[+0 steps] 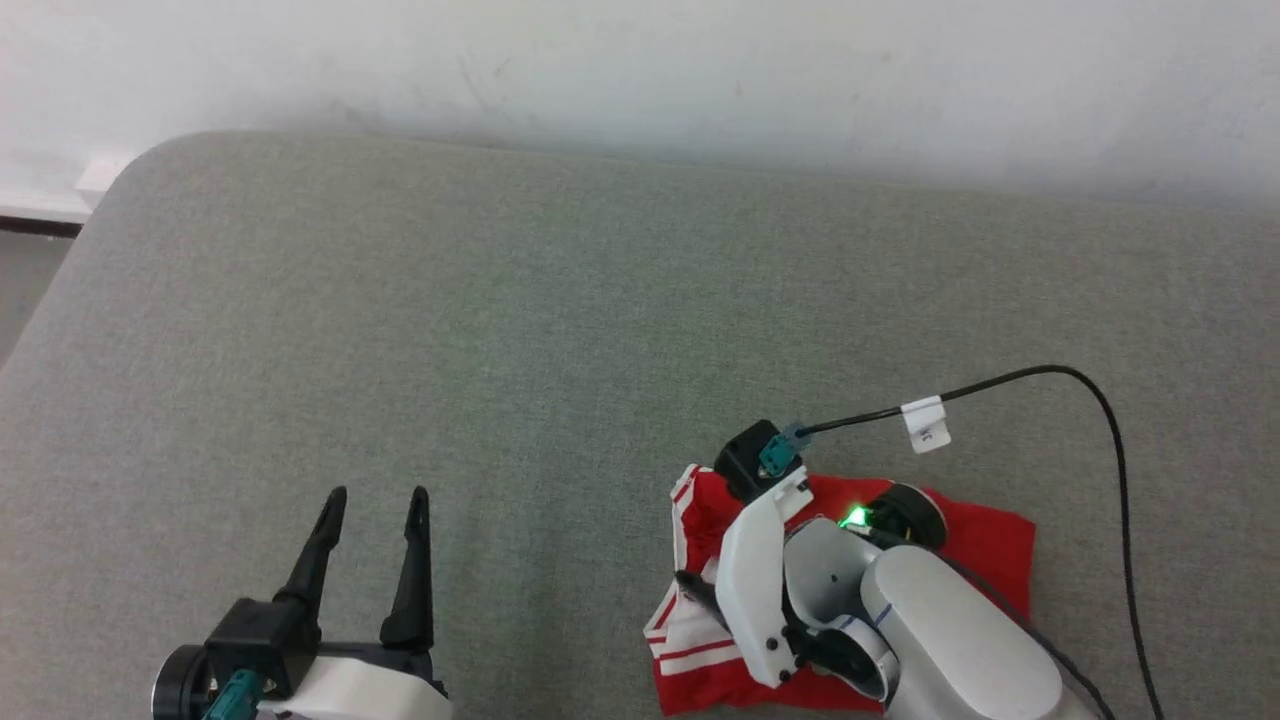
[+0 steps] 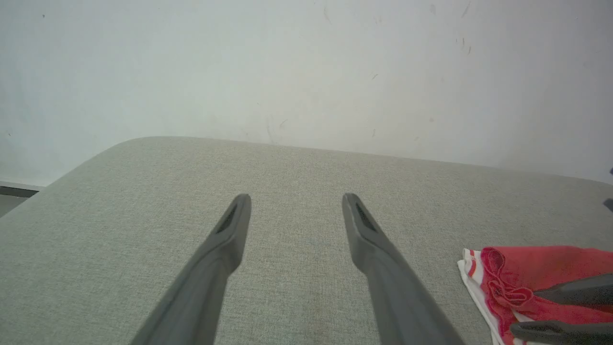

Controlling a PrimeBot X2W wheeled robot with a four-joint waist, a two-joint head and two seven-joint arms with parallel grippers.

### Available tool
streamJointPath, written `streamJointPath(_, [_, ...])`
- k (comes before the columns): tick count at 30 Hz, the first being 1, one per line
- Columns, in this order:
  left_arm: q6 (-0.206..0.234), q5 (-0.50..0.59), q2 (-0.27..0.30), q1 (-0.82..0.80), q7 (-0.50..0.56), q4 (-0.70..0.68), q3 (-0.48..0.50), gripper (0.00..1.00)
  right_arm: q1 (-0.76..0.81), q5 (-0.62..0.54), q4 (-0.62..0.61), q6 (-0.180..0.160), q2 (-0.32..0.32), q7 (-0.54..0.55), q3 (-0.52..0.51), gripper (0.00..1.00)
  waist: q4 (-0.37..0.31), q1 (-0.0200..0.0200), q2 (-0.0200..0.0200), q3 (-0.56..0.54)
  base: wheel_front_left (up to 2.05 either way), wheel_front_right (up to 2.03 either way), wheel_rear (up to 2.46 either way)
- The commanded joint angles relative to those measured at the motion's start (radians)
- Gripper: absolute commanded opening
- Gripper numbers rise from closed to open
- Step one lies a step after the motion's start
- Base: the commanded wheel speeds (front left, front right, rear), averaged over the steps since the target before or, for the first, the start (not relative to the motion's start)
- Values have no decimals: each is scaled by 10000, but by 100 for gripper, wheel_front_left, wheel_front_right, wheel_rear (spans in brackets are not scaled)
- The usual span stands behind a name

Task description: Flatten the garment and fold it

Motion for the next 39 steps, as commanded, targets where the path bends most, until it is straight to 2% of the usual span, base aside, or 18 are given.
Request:
streamJointPath(1, [-31,-60,-41,38,-48,39,84,100,47,260,-105,-6,-2,46,219,100,-238,0,0,-225,0,0,0])
streamJointPath(5, [8,-63,7,258,-52,-54,234,100,183,625,-739,-6,-1,-266,-116,100,-547,0,0,-435,0,0,0])
streamJointPath(9, [78,-45,86,488,-54,-246,387,100,847,593,-1630,-6,-1,-1448,-1533,100,-848,0,0,-550,0,0,0])
streamJointPath(13, [158,-21,136,660,-54,-474,466,100,2142,-162,-2669,-6,-1,-2491,-3228,100,-1049,0,0,-549,0,0,0])
streamJointPath(18, [188,-34,267,813,-55,-714,570,100,4056,-903,-4273,-6,-1,-2748,-4802,100,-1217,0,0,-387,0,0,0])
streamJointPath(22, [197,-52,382,814,-47,-854,654,100,5034,-893,-5078,-6,-1,-2670,-5533,100,-1298,0,0,-126,0,0,0])
streamJointPath(30, [131,16,528,489,21,-971,564,100,5163,-898,-4941,-6,-1,-2432,-6343,100,-1117,0,0,411,0,0,0])
streamJointPath(39, [60,79,619,175,95,-988,416,100,4775,-77,-4040,-6,-1,-1961,-6053,100,-897,0,0,554,0,0,0])
